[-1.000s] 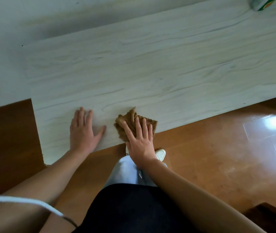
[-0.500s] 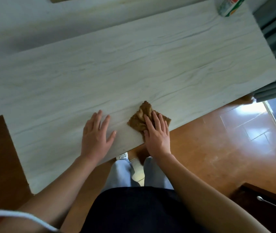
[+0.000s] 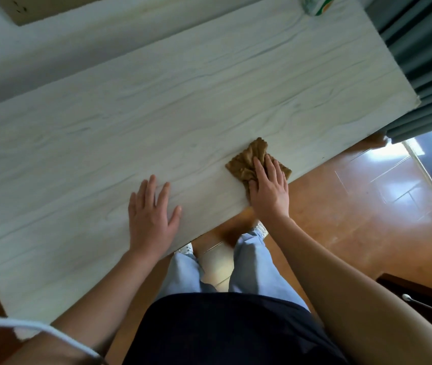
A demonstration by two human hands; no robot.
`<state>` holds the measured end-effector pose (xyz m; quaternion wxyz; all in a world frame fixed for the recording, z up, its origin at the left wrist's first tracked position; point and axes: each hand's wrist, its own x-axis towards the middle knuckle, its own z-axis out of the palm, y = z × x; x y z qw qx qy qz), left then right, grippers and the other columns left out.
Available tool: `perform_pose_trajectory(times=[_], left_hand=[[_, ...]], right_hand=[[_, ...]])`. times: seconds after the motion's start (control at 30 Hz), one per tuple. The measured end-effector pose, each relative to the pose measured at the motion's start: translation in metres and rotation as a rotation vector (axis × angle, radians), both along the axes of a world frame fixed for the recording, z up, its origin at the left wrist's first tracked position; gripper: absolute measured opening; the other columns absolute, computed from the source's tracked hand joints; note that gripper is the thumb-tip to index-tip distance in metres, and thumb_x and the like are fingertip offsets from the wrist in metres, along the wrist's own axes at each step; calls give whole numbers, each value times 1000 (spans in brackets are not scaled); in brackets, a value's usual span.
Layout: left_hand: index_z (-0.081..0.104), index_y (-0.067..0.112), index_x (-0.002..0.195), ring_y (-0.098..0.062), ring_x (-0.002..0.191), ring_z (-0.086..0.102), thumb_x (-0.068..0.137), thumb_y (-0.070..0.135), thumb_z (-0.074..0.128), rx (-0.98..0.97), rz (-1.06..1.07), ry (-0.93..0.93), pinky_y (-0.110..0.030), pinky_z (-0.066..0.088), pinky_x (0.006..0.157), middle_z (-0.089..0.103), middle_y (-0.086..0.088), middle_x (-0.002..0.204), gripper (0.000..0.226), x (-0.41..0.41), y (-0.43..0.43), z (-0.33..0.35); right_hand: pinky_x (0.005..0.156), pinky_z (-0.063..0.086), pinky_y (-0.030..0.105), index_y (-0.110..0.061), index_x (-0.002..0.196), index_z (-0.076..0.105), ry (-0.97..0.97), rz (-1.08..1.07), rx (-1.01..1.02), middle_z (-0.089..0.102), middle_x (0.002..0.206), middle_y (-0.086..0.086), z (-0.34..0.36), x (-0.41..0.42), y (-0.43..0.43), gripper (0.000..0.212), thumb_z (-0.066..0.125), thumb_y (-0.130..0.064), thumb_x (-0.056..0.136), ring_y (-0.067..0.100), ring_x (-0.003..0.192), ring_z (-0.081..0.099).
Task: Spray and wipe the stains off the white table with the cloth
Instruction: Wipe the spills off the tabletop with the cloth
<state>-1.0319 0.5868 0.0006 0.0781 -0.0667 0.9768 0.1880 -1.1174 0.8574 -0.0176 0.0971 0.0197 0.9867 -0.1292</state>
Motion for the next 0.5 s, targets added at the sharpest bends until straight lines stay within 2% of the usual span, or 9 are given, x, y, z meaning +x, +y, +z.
perform_pose_trajectory(times=[0.23,0.4,0.5], left_hand=[[52,10,145,-44,146,33,97,37,59,-8,-80,32,-58,30,116,34,-21,160,56,-62,115,1],[46,13,149,-43,148,30,98,44,54,-75,-123,-23,-59,31,116,30,-20,162,60,-91,201,-11],[48,12,147,-45,148,28,96,44,57,-122,-35,-39,-61,26,118,31,-22,161,60,-93,228,-19]], right_hand=[[125,16,44,-23,155,36,33,-9,-39,30,163,4,-2,-30,92,56,48,-30,101,27,153,18],[125,16,45,-21,156,34,33,38,-57,28,164,5,-2,-72,181,56,47,-29,102,27,154,16],[125,16,45,-20,157,32,28,56,-41,25,165,5,-2,-106,236,56,45,-29,103,27,154,14]])
